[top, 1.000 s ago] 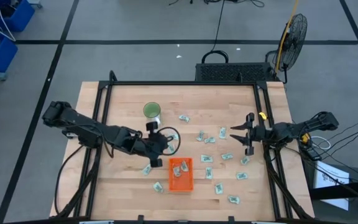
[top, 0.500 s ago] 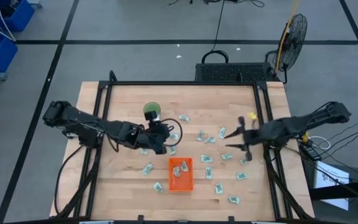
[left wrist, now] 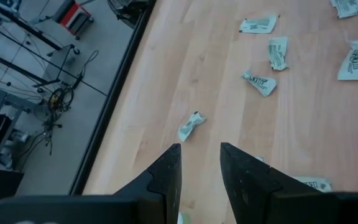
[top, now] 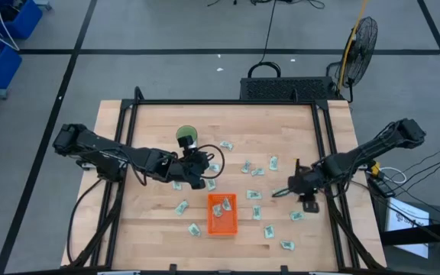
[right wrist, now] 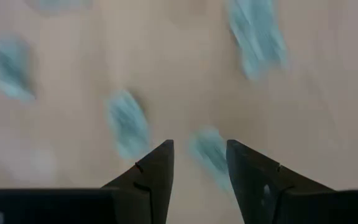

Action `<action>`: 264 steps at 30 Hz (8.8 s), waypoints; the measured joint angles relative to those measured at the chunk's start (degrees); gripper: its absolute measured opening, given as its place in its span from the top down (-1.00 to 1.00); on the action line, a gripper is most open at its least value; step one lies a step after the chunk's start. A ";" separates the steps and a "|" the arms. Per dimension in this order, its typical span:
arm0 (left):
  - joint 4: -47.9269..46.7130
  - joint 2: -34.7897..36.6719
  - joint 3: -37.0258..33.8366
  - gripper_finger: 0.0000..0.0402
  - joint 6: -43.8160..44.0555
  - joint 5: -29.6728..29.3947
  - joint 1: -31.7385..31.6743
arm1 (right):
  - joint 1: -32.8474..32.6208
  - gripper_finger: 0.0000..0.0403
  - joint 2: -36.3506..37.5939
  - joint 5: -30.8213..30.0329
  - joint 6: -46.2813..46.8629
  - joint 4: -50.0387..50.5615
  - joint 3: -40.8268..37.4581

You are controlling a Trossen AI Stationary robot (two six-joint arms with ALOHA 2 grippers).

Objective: Pick and place Stevia / Truvia into bins
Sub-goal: Put the stevia packet into the orange basket

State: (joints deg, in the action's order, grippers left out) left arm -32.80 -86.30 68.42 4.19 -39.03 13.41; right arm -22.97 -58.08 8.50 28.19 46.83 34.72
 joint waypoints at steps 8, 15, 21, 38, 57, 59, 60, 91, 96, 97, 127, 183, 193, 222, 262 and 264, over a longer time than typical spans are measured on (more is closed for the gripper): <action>-0.06 0.00 0.00 0.41 0.39 0.52 0.00 | -3.71 0.30 -0.07 -5.33 4.07 -3.90 -4.09; -0.04 -0.02 0.00 0.41 1.16 3.47 0.00 | -5.28 0.30 0.21 -4.29 3.94 -8.94 -11.20; -0.09 -0.02 0.00 0.41 2.18 3.37 0.00 | -5.27 0.44 0.42 -4.19 4.10 -9.07 -12.76; -2.28 0.82 0.02 0.41 0.79 -4.69 0.33 | -5.00 0.99 7.98 -15.05 -10.05 -33.83 -7.45; -0.92 6.39 0.04 0.41 9.70 -24.52 0.94 | 9.78 0.99 -29.81 -9.82 -34.84 -105.22 -4.13; -0.85 6.51 0.04 0.41 9.86 -22.51 0.92 | 10.13 0.99 -34.53 -9.21 -33.34 -104.76 -1.62; -0.87 6.50 0.04 0.41 10.10 -21.60 0.82 | 10.24 0.99 -36.37 -7.45 -33.34 -104.27 -0.19; -8.20 6.45 0.02 0.41 18.62 -17.38 2.12 | -2.15 0.49 -22.56 9.09 -19.69 -45.58 13.50; -8.17 6.45 0.02 0.41 19.10 -17.37 2.12 | -10.98 0.49 -19.85 6.52 -2.95 -36.63 13.44; -8.16 6.45 0.02 0.41 19.52 -17.37 2.12 | -12.53 0.49 -20.00 6.42 0.03 -35.10 13.44; -6.95 6.45 0.02 0.41 16.52 -14.43 -4.59 | -23.95 0.55 -38.44 -4.26 14.65 -31.82 13.66; -10.49 6.45 0.00 0.41 16.30 5.15 -3.92 | 7.29 0.71 -42.69 8.25 -45.84 -83.08 13.44; -10.29 5.79 0.00 0.41 15.96 30.51 1.65 | 7.29 0.35 -42.64 3.36 -51.14 -82.18 13.44; 9.96 -21.41 0.02 0.41 32.73 40.17 19.45 | 7.65 0.39 -25.46 -31.25 -62.59 -61.16 13.36; 3.78 -23.00 0.18 0.94 32.96 34.28 20.34 | 7.64 0.41 -25.35 -38.69 -66.95 -60.68 13.36; 3.99 -20.97 0.76 0.96 32.49 33.41 19.78 | 7.64 0.41 -25.35 -38.74 -67.52 -60.69 13.36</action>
State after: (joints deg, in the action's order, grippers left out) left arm -28.81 -107.28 69.18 36.68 -5.61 33.19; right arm -15.33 -83.44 -30.24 -39.32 -13.86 48.07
